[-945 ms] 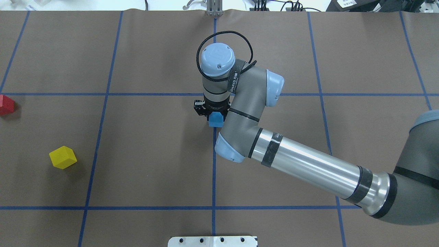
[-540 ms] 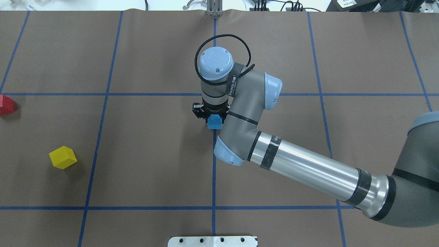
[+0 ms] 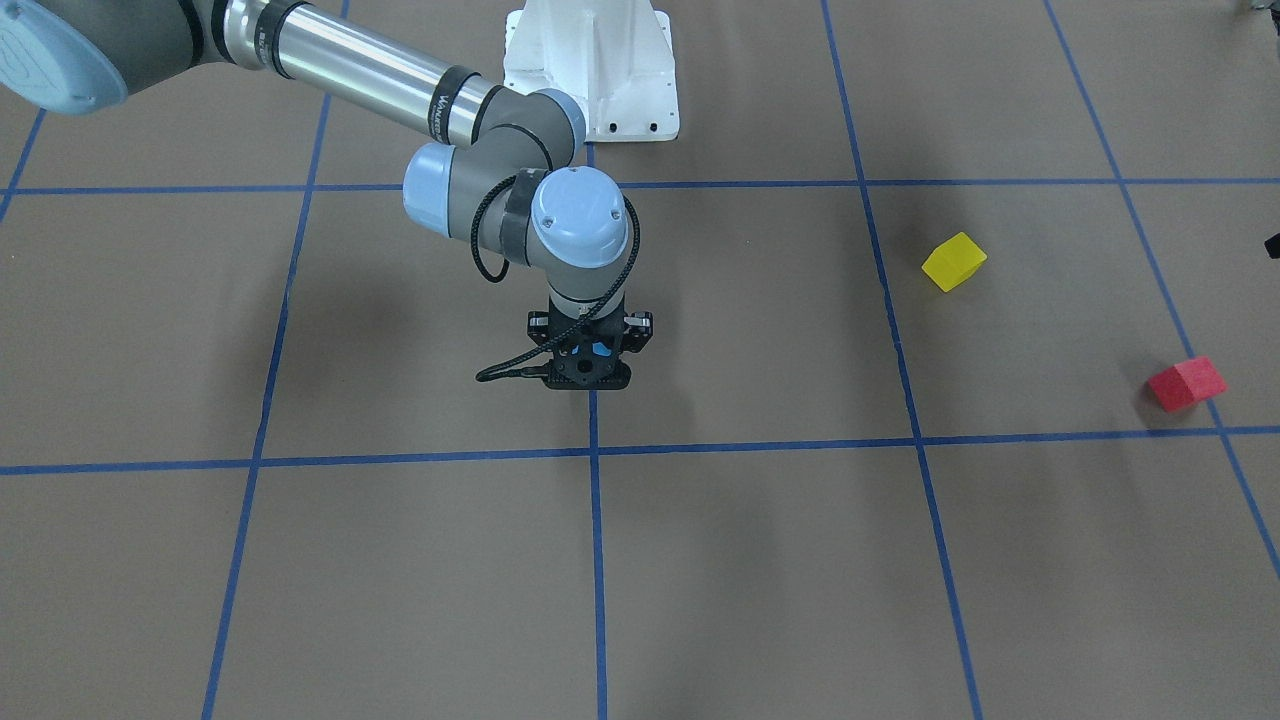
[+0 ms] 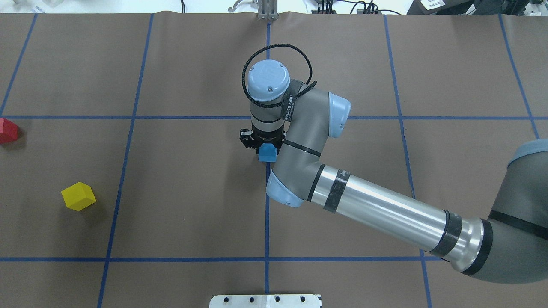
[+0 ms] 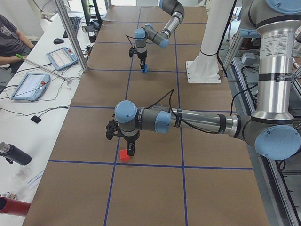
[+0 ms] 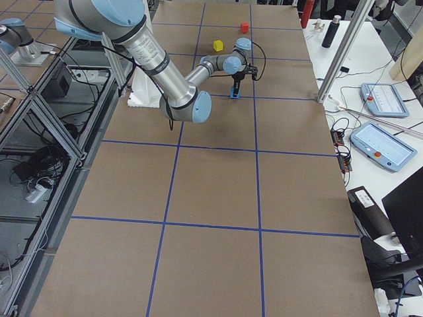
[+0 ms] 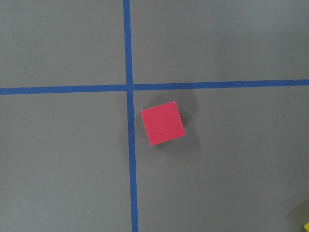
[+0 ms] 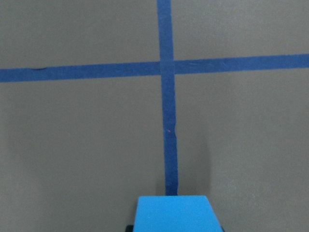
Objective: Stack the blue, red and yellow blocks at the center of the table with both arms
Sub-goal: 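Lower the blue cube at the center and open the right gripper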
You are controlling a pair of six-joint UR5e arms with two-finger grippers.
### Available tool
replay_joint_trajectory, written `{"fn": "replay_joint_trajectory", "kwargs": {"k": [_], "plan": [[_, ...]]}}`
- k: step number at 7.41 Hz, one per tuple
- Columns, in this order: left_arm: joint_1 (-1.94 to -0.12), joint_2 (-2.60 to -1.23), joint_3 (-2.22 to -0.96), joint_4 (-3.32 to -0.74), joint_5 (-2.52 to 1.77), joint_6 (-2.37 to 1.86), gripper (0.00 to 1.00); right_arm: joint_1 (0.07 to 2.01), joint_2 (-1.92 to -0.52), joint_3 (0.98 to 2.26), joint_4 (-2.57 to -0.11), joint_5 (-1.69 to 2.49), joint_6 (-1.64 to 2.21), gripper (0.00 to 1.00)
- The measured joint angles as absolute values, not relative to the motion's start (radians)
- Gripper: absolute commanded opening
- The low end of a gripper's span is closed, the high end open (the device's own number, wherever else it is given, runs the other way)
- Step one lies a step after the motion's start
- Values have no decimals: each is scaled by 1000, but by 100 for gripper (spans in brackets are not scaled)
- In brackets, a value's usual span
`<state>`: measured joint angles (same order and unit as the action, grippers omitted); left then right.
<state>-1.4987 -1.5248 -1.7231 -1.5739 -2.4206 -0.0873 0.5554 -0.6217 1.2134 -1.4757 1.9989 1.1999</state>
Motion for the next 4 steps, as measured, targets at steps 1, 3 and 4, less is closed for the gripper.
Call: {"fn": "replay_joint_trajectory", "kwargs": {"k": [1, 3, 4], "plan": [[-1499, -1525, -1724, -1574, -2421, -88, 100, 555, -621, 1212, -1476, 1999, 1201, 25], [-1499, -1525, -1725, -1574, -2421, -89, 100, 555, -621, 1211, -1477, 1999, 1200, 36], [-1499, -1525, -1725, -1574, -2421, -89, 100, 555, -621, 1210, -1477, 1998, 1200, 36]]}}
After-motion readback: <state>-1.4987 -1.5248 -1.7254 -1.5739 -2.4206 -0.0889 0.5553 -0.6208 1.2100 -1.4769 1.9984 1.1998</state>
